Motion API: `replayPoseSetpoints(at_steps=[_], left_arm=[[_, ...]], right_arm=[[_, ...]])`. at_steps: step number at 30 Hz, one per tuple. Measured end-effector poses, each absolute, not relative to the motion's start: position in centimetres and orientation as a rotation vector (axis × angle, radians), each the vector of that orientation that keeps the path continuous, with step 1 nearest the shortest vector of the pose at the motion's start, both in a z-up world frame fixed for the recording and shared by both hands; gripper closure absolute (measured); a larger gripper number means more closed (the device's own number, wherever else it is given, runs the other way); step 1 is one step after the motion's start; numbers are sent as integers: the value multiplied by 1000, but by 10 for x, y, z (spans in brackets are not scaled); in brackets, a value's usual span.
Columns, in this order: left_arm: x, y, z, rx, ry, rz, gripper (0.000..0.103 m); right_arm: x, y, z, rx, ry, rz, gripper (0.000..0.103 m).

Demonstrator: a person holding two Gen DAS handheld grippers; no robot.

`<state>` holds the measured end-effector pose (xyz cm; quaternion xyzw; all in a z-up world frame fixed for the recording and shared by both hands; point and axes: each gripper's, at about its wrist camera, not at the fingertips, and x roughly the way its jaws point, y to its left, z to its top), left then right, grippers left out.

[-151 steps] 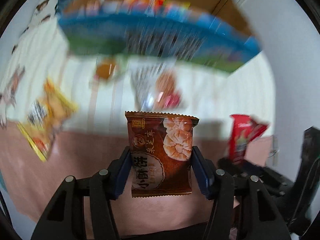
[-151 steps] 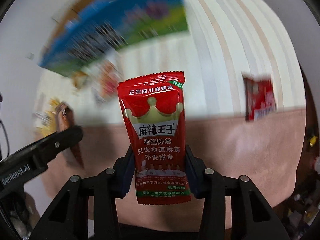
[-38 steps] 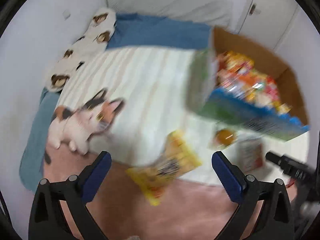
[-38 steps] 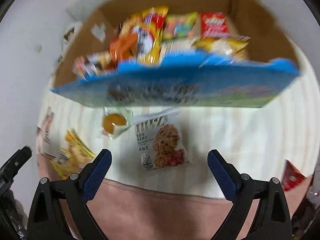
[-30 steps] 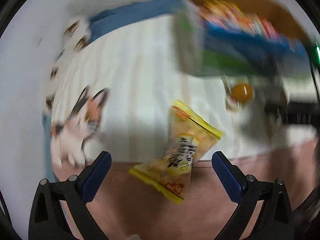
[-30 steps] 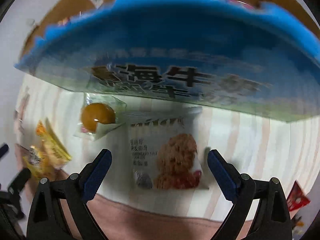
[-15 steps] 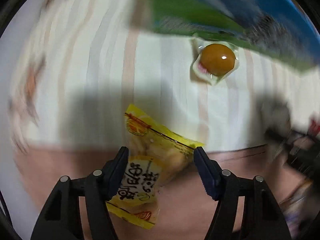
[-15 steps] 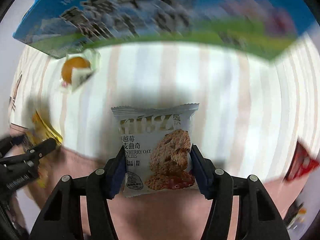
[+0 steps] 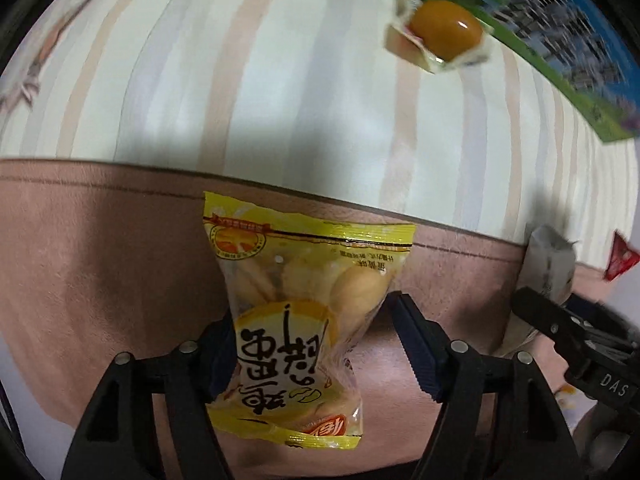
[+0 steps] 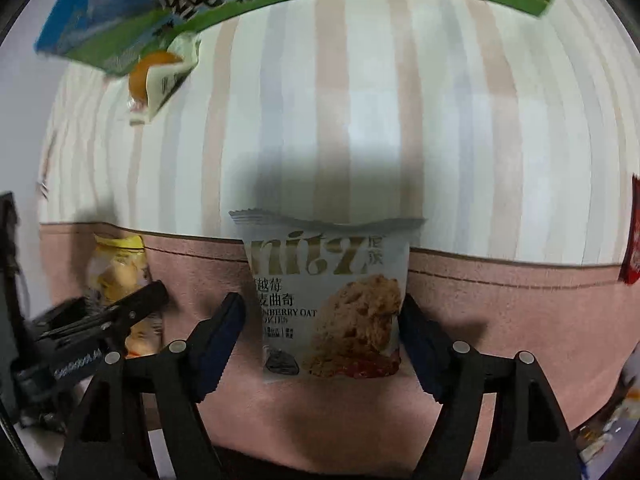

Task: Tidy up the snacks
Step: 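Carry both packs into the box and open both tools to release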

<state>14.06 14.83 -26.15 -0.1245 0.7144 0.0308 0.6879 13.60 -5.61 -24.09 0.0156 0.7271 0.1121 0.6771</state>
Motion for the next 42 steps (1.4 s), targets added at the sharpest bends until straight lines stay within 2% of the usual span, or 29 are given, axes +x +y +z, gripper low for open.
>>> replayPoseSetpoints(at_steps=[1,2,5,11,18,22,27,33,42], left_arm=[[138,141,-258,-243,1582,76,46],[136,137,-255,-226,1575,78,51],[129,127,-244,-251,1561,74,58],[133,115,-211,-337,1541,5,60],[171,97,-118,-425,1382,-123,60],[219,111,-69,-439,1284,-204,60],[277,103,-33,-394,1211,-217,60],[360,104,-53,-360,1296,-194,60],[400,102,-118,-330,1425,-135,59]], right_arm=[[133,-50,-243,-15,1611,246,27],[130,-44,-245,-66,1592,230,40],[117,-38,-241,-152,1519,221,51],[116,-58,-208,-58,1488,270,53],[144,-90,-122,88,1370,337,53],[199,-104,-56,144,1263,353,53],[264,-114,-11,142,1164,324,53],[345,-108,-6,66,1169,274,53],[420,-101,-49,-24,1243,192,53]])
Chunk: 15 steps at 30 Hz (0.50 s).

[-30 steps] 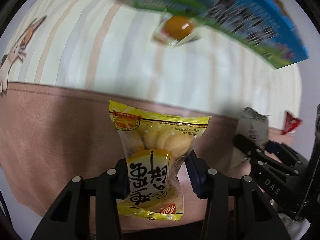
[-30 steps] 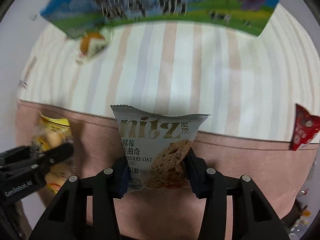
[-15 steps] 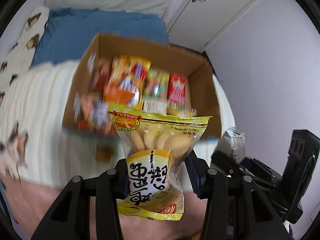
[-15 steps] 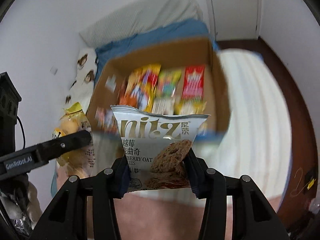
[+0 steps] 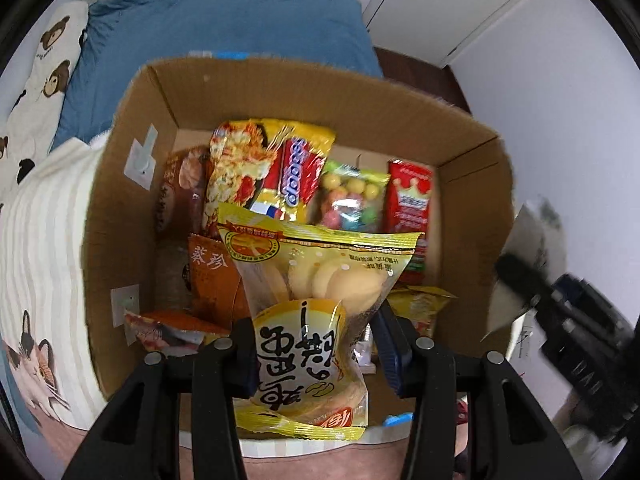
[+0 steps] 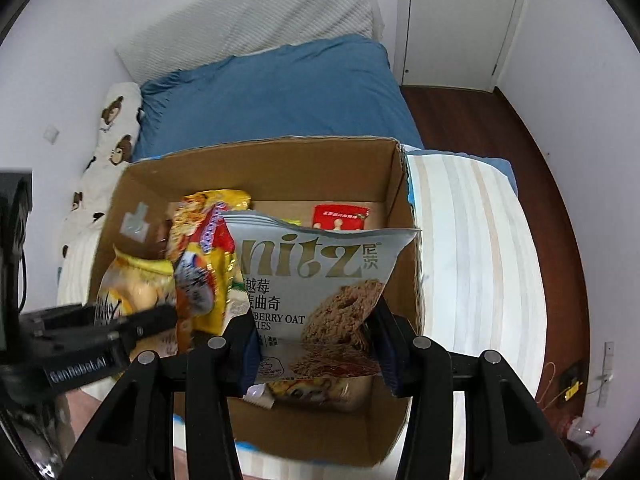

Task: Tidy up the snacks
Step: 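Carry both packs into the box and open both tools to release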

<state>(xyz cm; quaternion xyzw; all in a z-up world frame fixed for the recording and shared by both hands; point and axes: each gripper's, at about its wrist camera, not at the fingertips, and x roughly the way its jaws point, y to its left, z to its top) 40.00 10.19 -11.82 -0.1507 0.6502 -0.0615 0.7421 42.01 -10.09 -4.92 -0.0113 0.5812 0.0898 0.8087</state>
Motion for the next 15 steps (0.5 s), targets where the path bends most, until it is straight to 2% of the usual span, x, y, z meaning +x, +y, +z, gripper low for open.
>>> replayPoseSetpoints(at_steps=[2,3,4,5,7,15], left_arm=[[401,101,-130,-315,1460,-136,58],[401,100,-135,-309,1480,-127,55],[404,100,-143,-308,1494,-127,39],[404,100,-147,-307,1497,-125,19],[403,100,-149,-290,1479,-109,6],[400,103,-139,-288,1451,-93,5]], right_arm=[[433,-99,-66,-30,1289,180,51],[434,-101,-73,-34,1325,162,47],[435,-103,-80,-45,1368,141,23],[437,-103,-83,-39,1371,143,10],[437,-102,-89,-31,1371,145,10],[425,-104,-91,-7,1374,142,9]])
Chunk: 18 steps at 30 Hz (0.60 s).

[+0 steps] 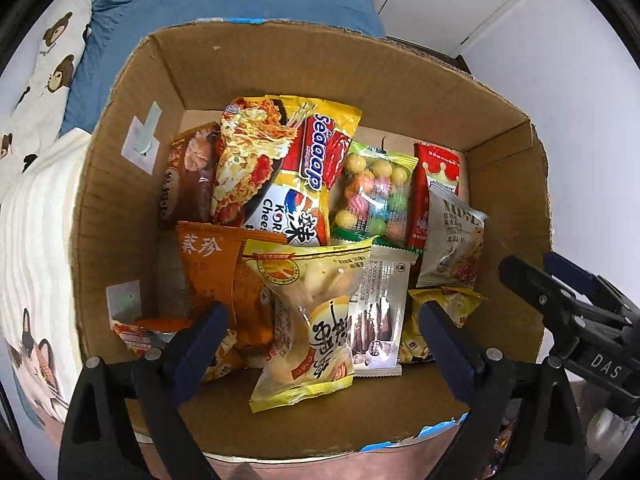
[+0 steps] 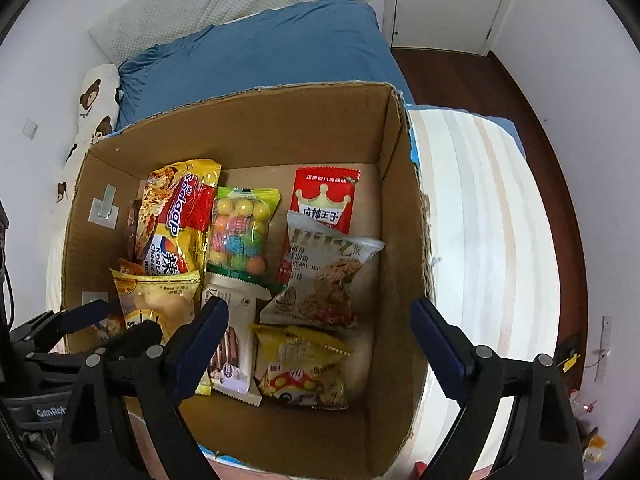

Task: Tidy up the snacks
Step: 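Carry both packs into the box and open both tools to release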

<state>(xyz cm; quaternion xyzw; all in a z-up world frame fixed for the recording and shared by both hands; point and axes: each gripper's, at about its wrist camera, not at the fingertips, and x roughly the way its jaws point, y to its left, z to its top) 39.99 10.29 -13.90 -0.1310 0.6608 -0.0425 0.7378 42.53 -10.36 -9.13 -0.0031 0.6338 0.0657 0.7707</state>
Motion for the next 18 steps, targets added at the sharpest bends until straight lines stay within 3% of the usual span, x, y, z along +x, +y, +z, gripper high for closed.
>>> replayPoseSetpoints(at_steps=[18], left_arm=[[337,114,-53,-176,1173,-6,5]], right_arm=[[345,-104,-30,-39,1214,178,9]])
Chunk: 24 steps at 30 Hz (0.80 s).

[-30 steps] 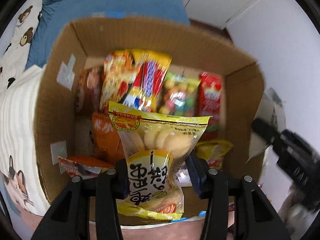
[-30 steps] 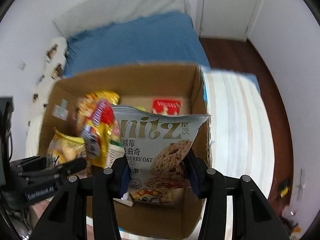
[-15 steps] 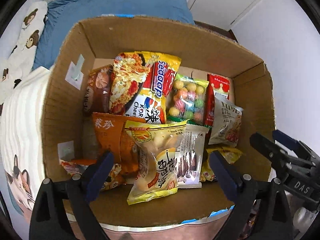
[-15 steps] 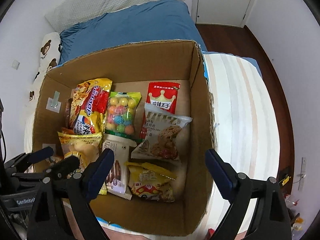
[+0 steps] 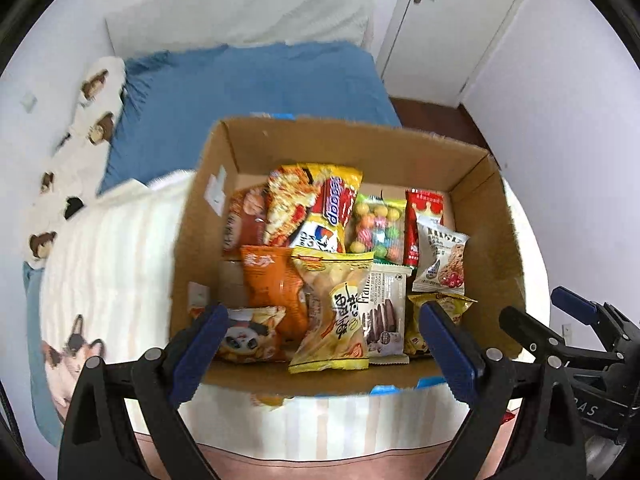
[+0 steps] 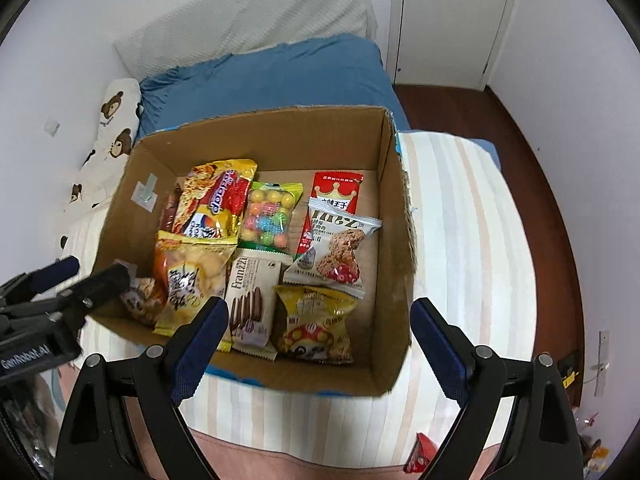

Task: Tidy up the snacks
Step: 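Carry both packs into the box and open both tools to release, then move both tools back toward the orange-yolk candy and red candy pack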

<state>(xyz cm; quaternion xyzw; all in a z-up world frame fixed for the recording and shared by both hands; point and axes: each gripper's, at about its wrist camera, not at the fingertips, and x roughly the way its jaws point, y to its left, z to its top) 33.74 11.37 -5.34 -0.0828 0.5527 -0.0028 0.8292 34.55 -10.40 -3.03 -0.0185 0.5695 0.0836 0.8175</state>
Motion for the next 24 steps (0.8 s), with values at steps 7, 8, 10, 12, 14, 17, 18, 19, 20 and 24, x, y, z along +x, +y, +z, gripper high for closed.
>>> replayPoseSetpoints(at_steps=[7,8,10,12,14,17,18,19,20,24], left_arm=[[299,114,-28,-111,1079,29,5],[294,114,-25,-112,1070,31,5],[284,114,-19,-115,1049,39,5],[276,114,-15,-113,1029,48,5],[266,114,-9,-106,1000,59,5],[252,114,-1,-103,964,75,5],[249,114,0,-100,954,79,5],[244,114,3,-98,944,82,5],[241,114,5,-98,937,84,5],[226,112,13,-92,906,89,5]], right_arm=[[309,-108,-5,-43,1136,178,5],[304,-108,-1,-39,1129,181,5],[295,-108,6,-43,1110,186,5],[285,-107,13,-47,1093,192,5],[274,-107,20,-44,1077,198,5],[260,-106,29,-57,1046,198,5],[256,-107,32,-58,1039,199,5],[251,-107,35,-57,1031,200,5],[248,-108,37,-54,1026,199,5],[233,-110,47,-55,994,200,5]])
